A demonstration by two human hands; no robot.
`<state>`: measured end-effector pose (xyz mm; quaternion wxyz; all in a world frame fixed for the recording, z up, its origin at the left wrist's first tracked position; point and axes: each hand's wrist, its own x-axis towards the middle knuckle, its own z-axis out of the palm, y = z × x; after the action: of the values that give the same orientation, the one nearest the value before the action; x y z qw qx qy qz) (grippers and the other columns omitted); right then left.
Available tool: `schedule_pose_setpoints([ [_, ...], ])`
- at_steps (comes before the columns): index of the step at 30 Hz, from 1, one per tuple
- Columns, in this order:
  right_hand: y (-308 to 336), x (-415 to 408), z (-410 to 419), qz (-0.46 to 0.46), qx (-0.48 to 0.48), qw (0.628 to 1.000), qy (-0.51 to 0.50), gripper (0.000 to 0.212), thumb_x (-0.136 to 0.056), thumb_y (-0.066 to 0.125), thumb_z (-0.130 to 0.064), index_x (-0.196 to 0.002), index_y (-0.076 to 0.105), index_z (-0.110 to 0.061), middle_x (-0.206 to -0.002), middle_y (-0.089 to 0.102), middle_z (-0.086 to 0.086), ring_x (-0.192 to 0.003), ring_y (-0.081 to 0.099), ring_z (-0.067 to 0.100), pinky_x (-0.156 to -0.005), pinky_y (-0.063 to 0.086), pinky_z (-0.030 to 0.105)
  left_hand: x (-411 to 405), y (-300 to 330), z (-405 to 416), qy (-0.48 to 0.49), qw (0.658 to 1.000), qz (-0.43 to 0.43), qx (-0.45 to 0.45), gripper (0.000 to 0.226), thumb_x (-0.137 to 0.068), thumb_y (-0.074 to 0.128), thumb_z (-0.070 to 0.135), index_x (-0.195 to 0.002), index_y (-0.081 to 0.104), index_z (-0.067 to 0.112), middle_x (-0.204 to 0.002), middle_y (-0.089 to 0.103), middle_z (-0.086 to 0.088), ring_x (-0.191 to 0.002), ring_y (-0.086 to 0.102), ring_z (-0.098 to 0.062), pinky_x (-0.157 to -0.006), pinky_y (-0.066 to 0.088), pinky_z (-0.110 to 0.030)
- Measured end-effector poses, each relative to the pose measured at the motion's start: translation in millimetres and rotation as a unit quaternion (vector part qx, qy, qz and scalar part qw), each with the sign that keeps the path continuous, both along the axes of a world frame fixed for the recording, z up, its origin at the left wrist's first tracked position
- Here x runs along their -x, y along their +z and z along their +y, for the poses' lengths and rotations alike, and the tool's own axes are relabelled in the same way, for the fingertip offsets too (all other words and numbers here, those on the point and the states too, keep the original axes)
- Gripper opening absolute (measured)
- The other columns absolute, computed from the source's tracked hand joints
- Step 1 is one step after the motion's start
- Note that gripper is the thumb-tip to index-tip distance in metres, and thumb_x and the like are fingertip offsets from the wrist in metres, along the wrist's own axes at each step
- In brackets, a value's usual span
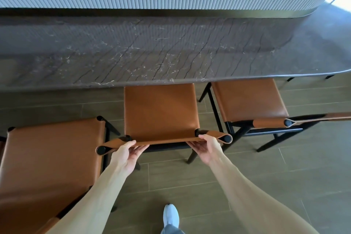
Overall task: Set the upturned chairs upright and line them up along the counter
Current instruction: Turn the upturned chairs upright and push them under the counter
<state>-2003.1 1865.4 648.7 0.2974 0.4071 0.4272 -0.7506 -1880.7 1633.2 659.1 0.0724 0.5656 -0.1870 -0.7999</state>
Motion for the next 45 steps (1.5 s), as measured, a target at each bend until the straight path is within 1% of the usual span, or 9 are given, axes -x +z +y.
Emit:
schedule_pose_setpoints([
  [6, -4, -3, 4, 0.017, -0.018, 0.998, 0.055, 0.037, -0.1, 0.058, -0.009, -0.133, 0.052, 0.006, -0.129, 0.062, 0.031, -0.112, 0.066, 0.045, -0.081, 0.058, 0.053, -20, 12, -3, -0.088, 0.995, -0.004, 0.049, 0.016, -0.098, 0.056, -0.002, -0.114, 0.056, -0.004, -0.124, 0.059, -0.035, -0.107, 0.067, -0.048, -0.09, 0.056, -0.056],
  [12, 22, -20, -8, 0.009, -0.052, 0.957, 0.286, 0.063, -0.1, 0.054, -0.05, -0.13, 0.053, 0.005, -0.11, 0.074, 0.024, -0.099, 0.074, 0.036, -0.079, 0.06, 0.044, -48, 53, -17, -0.282, 0.941, -0.065, 0.172, 0.028, -0.101, 0.055, 0.011, -0.125, 0.06, -0.005, -0.104, 0.075, -0.022, -0.092, 0.075, -0.037, -0.072, 0.063, -0.047],
  [18, 98, -83, -97, 0.135, 0.011, 0.897, 0.42, 0.043, -0.106, 0.045, -0.032, -0.126, 0.06, 0.003, -0.111, 0.075, 0.021, -0.104, 0.073, 0.034, -0.082, 0.06, 0.04, -107, 136, -56, -0.217, 0.931, -0.004, 0.294, 0.023, -0.098, 0.06, 0.014, -0.119, 0.064, 0.005, -0.105, 0.074, -0.018, -0.088, 0.076, -0.032, -0.073, 0.064, -0.044],
  [25, 208, -235, -204, 0.387, 0.081, 0.844, 0.363, 0.035, -0.106, 0.046, -0.026, -0.122, 0.067, -0.002, -0.114, 0.075, 0.014, -0.108, 0.071, 0.032, -0.093, 0.058, 0.04, -272, 216, -96, -0.088, 0.876, 0.053, 0.471, 0.02, -0.102, 0.057, 0.023, -0.116, 0.07, 0.015, -0.114, 0.073, -0.008, -0.101, 0.073, -0.023, -0.09, 0.059, -0.042],
  [29, 255, -355, -232, 0.489, 0.07, 0.79, 0.363, 0.027, -0.105, 0.047, -0.029, -0.109, 0.073, -0.022, -0.112, 0.077, 0.002, -0.108, 0.071, 0.021, -0.104, 0.052, 0.045, -397, 249, -123, -0.023, 0.846, 0.084, 0.526, 0.018, -0.103, 0.055, 0.023, -0.107, 0.072, 0.02, -0.114, 0.074, -0.006, -0.103, 0.072, -0.021, -0.082, 0.061, -0.032],
  [32, 264, -423, -240, 0.525, 0.042, 0.76, 0.381, 0.026, -0.103, 0.049, -0.038, -0.102, 0.075, -0.034, -0.112, 0.076, -0.006, -0.111, 0.069, 0.015, -0.111, 0.044, 0.05, -475, 257, -139, 0.021, 0.833, 0.085, 0.547, 0.021, -0.104, 0.051, 0.024, -0.106, 0.072, 0.024, -0.111, 0.075, -0.002, -0.104, 0.072, -0.02, -0.081, 0.059, -0.031],
  [36, 273, -481, -250, 0.555, 0.033, 0.749, 0.361, 0.027, -0.107, 0.046, -0.034, -0.108, 0.073, -0.031, -0.12, 0.073, -0.003, -0.116, 0.066, 0.013, -0.111, 0.045, 0.048, -548, 264, -156, 0.065, 0.829, 0.088, 0.548, 0.021, -0.104, 0.051, 0.026, -0.108, 0.071, 0.024, -0.113, 0.074, -0.003, -0.106, 0.07, -0.021, -0.085, 0.056, -0.034],
  [40, 276, -504, -267, 0.582, 0.029, 0.731, 0.355, 0.03, -0.107, 0.044, -0.032, -0.119, 0.07, -0.022, -0.123, 0.072, -0.001, -0.117, 0.065, 0.015, -0.11, 0.046, 0.047, -569, 265, -168, 0.075, 0.829, 0.095, 0.546, 0.021, -0.104, 0.05, 0.026, -0.112, 0.069, 0.021, -0.115, 0.073, -0.004, -0.105, 0.071, -0.02, -0.086, 0.055, -0.031],
  [45, 272, -513, -307, 0.584, 0.024, 0.732, 0.35, 0.027, -0.107, 0.045, -0.031, -0.116, 0.07, -0.026, -0.122, 0.072, -0.002, -0.116, 0.066, 0.014, -0.11, 0.047, 0.047, -571, 253, -194, 0.058, 0.834, 0.099, 0.54, 0.022, -0.104, 0.051, 0.027, -0.115, 0.068, 0.021, -0.116, 0.073, -0.002, -0.104, 0.071, -0.016, -0.095, 0.055, -0.036],
])
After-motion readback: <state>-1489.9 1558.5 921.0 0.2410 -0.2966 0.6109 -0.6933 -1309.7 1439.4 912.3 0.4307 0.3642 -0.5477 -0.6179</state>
